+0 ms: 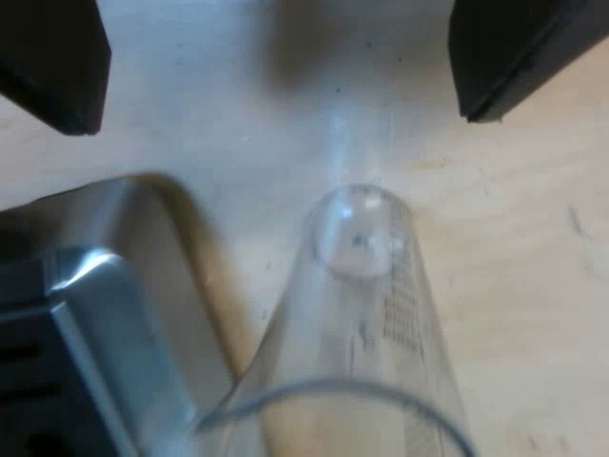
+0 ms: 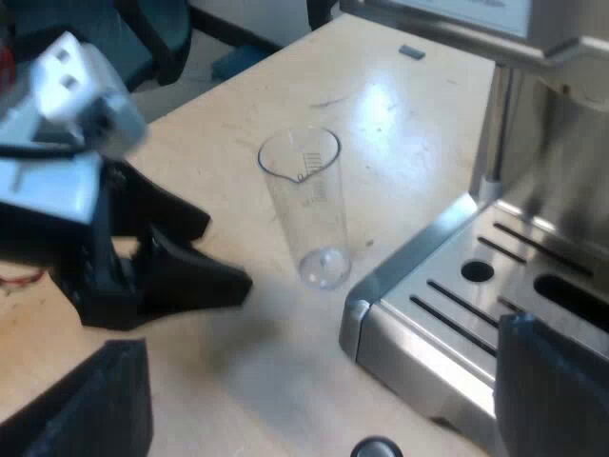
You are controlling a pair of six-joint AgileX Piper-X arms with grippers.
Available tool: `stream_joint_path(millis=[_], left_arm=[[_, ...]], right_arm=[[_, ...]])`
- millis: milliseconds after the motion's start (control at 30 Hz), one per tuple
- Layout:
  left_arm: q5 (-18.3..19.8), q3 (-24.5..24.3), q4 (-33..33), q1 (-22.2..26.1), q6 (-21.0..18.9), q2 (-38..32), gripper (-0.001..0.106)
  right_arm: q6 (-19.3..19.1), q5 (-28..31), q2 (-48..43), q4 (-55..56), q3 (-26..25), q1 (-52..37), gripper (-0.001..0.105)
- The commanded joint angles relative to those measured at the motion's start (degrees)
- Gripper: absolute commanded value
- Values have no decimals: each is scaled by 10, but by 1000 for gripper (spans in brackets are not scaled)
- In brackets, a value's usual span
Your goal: Pour the beans into the coffee machine
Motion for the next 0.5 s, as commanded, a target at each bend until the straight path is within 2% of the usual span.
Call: stream_joint_path(millis=[33, 100, 233, 500], left_arm=[[-2, -3, 27, -1, -15, -57, 86], [1, -3, 46, -1, -34, -104, 86], [2, -27, 112, -1, -35, -186, 86], [2, -114, 193, -1, -35, -251, 86]], right_arm=[[2, 1, -23, 30, -2, 1, 79], [2, 1, -62, 68, -3, 1, 79], [2, 9, -112, 130, -20, 1, 79], [1, 56, -178, 250, -65, 1, 79]])
